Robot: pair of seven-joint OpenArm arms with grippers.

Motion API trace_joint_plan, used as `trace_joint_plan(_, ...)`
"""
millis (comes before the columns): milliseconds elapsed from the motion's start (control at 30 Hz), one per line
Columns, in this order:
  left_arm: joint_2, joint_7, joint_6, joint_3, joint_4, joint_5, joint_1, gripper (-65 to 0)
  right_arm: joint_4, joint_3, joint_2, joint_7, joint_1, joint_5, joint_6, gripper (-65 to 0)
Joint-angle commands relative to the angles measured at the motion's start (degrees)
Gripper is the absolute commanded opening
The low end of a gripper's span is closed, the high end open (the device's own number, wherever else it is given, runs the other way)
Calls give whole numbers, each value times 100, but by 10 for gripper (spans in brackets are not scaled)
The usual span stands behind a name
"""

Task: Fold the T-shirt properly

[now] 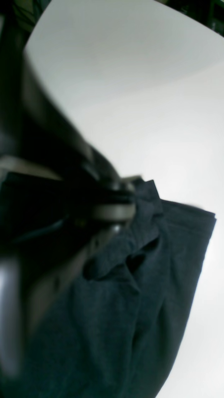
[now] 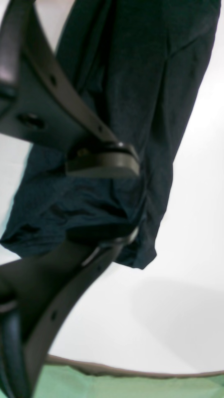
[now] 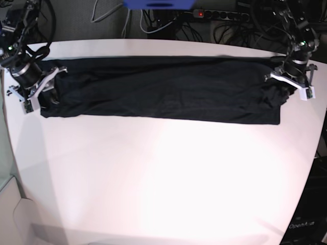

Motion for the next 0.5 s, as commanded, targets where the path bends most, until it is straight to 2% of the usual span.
trace_joint_plan(0, -57, -137, -17, -40, 86, -67, -7, -439, 112, 27, 77, 124, 44, 92, 58, -391)
trace_joint_plan(100, 75, -164, -17, -49, 165, -50, 19, -271, 86, -26, 77, 124, 44, 92, 58, -391)
trace_joint_plan(167, 75, -164, -17, -49, 165, -67, 63, -207, 86, -158, 77, 124, 27, 92, 58, -391)
trace_joint_plan(233, 75, -164, -17, -49, 165, -67, 81, -180, 68, -316, 77, 124, 27, 92, 58, -391)
trace_joint_plan(367, 75, -164, -17, -49, 95, -67, 81, -178, 68, -448, -99, 150, 18, 74, 58, -391)
trace_joint_plan(467, 75, -164, -17, -49, 86, -50, 72, -176, 68, -456, -117, 150, 18, 74, 58, -391)
